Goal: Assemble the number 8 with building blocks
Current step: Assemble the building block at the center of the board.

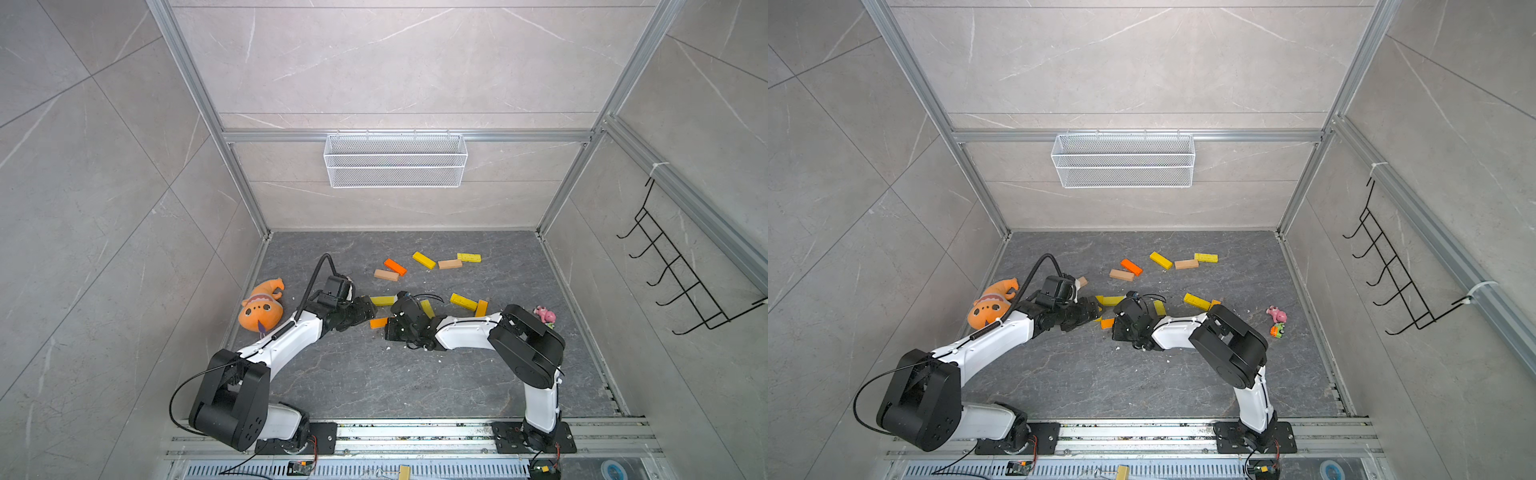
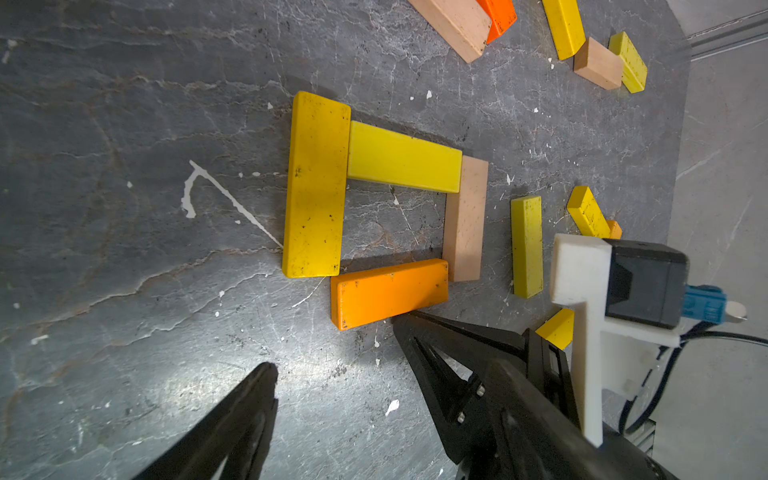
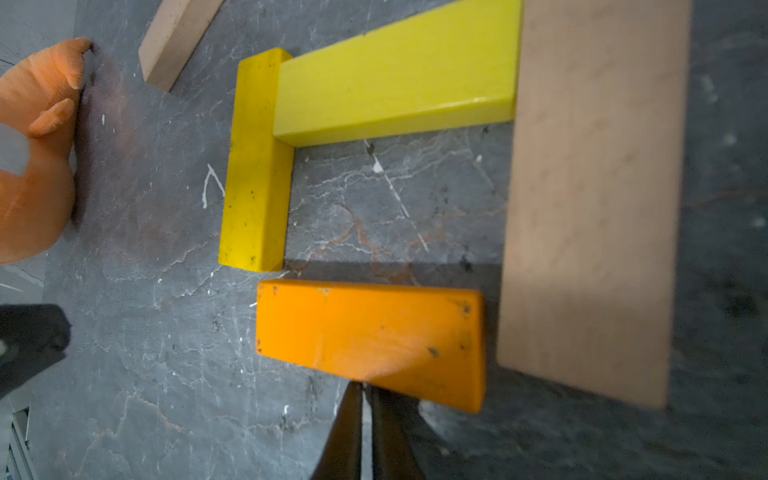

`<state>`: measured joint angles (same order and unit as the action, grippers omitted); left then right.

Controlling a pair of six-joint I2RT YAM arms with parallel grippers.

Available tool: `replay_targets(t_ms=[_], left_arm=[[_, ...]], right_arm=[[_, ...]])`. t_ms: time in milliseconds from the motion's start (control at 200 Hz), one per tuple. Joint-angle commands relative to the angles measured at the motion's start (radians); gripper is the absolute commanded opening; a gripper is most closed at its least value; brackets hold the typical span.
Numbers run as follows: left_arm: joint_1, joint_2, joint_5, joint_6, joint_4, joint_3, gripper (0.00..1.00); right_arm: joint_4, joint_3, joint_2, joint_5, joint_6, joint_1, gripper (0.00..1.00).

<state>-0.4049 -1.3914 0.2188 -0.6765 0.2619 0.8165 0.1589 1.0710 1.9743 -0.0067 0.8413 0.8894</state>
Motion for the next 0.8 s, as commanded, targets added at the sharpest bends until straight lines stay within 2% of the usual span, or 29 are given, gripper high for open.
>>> replay_targets(t_ms=[0, 399, 794], left_arm=[[0.005, -0.001, 0.017, 0.023, -0.009, 0.01, 0.82], [0.005, -0.009, 0.022, 0.019, -0.022, 0.003, 0.82], [0.004, -0.003, 0.022, 0.017, -0.023, -0.005, 0.82]], right_arm=[[0.003, 0.029, 0.03, -0.027, -0.019, -0.001, 0.11], [0.027, 0.042, 0.051, -0.065, -0.021, 0.009, 0.11], [0.022, 0.072, 0.075, -0.051, -0.012, 0.026, 0.11]])
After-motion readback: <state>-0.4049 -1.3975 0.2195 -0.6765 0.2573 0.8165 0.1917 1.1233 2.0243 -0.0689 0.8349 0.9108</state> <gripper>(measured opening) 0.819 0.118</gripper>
